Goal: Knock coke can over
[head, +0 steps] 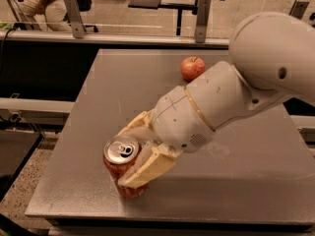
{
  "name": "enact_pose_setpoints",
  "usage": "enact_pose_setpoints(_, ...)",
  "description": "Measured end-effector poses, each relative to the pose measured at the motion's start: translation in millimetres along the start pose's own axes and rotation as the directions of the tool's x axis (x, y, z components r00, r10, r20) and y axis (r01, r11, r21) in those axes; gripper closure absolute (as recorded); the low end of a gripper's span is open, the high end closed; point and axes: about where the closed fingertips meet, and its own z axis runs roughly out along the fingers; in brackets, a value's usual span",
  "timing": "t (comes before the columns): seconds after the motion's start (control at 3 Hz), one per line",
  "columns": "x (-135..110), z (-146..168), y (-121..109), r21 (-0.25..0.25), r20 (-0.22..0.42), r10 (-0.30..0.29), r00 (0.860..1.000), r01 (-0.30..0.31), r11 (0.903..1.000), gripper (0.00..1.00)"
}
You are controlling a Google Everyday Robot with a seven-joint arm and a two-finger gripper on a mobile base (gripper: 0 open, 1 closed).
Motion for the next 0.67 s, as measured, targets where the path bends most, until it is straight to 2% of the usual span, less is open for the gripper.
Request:
enact_pose_setpoints(0.33,2.2,-40.3,-8.0,0.029,-0.010,0.024,1.000,-0.024,0.9993,1.00)
enact_pose_setpoints(0.67,15.2,-80.6,-23.9,0.058,-0.063,0.063,0.996,-0.060,0.9965,1.00)
